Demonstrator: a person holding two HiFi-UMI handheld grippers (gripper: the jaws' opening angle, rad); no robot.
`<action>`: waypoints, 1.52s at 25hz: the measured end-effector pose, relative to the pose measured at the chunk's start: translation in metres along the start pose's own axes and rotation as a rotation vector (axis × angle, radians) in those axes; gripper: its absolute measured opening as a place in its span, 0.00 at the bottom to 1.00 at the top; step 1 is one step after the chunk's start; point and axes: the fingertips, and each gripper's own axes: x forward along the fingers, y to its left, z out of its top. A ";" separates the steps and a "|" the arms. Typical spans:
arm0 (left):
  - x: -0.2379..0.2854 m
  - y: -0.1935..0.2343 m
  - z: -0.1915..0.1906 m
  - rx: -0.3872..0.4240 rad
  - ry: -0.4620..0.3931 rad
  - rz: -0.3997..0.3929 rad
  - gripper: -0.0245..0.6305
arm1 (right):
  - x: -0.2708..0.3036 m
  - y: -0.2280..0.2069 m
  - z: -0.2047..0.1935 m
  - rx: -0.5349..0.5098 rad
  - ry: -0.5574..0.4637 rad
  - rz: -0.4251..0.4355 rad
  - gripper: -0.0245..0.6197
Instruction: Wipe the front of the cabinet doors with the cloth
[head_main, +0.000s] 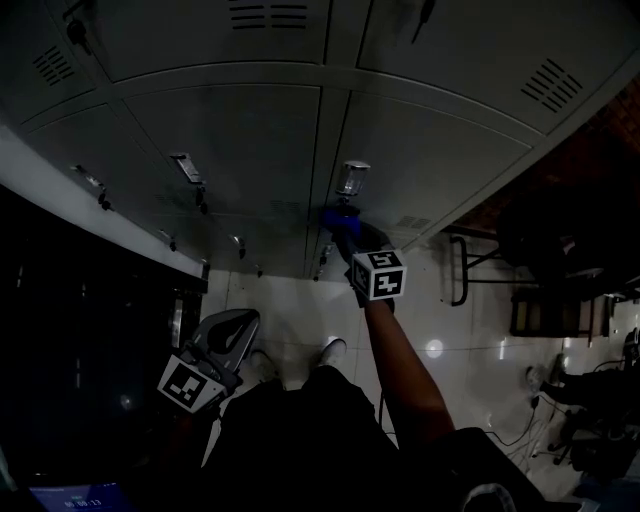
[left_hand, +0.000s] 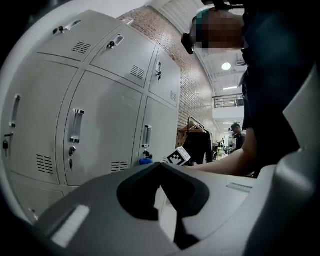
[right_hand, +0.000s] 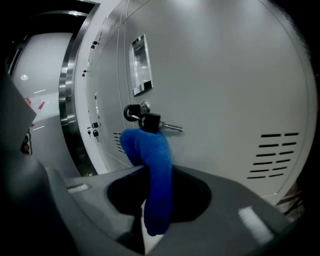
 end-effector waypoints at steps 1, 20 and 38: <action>0.002 -0.001 0.001 0.002 0.000 -0.002 0.04 | -0.004 -0.007 -0.002 0.007 -0.001 -0.011 0.17; 0.082 -0.066 0.016 0.043 -0.026 -0.084 0.04 | -0.127 -0.187 -0.023 0.161 -0.059 -0.262 0.17; -0.058 -0.019 0.009 0.041 -0.113 -0.142 0.04 | -0.222 0.172 0.069 -0.110 -0.365 0.195 0.17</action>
